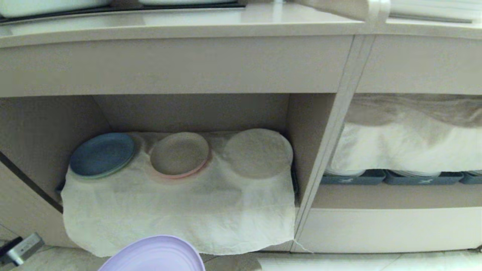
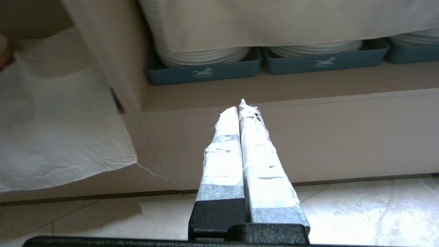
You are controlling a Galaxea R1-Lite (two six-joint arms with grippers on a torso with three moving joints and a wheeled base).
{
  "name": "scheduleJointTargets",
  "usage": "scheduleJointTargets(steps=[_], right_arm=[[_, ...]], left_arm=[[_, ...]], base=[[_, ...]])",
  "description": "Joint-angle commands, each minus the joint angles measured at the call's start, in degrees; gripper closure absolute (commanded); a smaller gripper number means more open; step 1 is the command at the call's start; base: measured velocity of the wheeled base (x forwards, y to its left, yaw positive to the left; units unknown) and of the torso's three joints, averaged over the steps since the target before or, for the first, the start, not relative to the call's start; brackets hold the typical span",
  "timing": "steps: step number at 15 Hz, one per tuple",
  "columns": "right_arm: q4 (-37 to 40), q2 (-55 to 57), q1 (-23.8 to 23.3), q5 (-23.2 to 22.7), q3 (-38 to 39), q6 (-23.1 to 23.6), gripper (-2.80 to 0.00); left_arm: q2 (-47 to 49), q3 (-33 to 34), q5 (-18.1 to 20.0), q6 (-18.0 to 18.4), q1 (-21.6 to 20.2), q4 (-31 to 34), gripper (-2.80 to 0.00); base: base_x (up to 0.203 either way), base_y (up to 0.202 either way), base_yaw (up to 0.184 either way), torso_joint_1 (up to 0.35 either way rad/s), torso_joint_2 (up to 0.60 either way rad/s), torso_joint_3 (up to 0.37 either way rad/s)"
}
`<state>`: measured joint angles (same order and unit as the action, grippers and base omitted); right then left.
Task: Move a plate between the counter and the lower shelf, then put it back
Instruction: Put the plate in the cupboard
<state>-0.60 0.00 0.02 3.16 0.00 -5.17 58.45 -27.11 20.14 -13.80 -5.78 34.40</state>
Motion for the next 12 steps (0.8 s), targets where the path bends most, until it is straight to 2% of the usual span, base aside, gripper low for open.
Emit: scheduleJointTargets(steps=[1, 8, 10, 12], right_arm=[[-0.02, 0.08, 0.00, 0.01, 0.00, -0.02, 0.00], [-0.02, 0.00, 0.06, 0.01, 0.00, -0.02, 0.00], [-0.02, 0.07, 0.06, 0.01, 0.00, -0.02, 0.00], [-0.02, 0.00, 0.01, 0.01, 0.00, -0.02, 0.00]], left_arm=[[0.08, 0.04, 0.08, -0.09, -0.02, 0.14, 0.00], [-0.01, 0.04, -0.01, -0.09, -0.02, 0.14, 0.00], [-0.09, 0.03, -0.01, -0.09, -0.02, 0.14, 0.00], [-0.18, -0.05, -0.01, -0.09, -0.02, 0.14, 0.00]], base=[[-0.001, -0.197, 0.000, -0.001, 0.00, -0.003], [0.000, -0.193, 0.001, 0.003, 0.00, 0.003], [0.000, -0.100, 0.002, 0.005, 0.01, 0.002], [0.000, 0.000, 0.000, 0.000, 0.00, 0.000]])
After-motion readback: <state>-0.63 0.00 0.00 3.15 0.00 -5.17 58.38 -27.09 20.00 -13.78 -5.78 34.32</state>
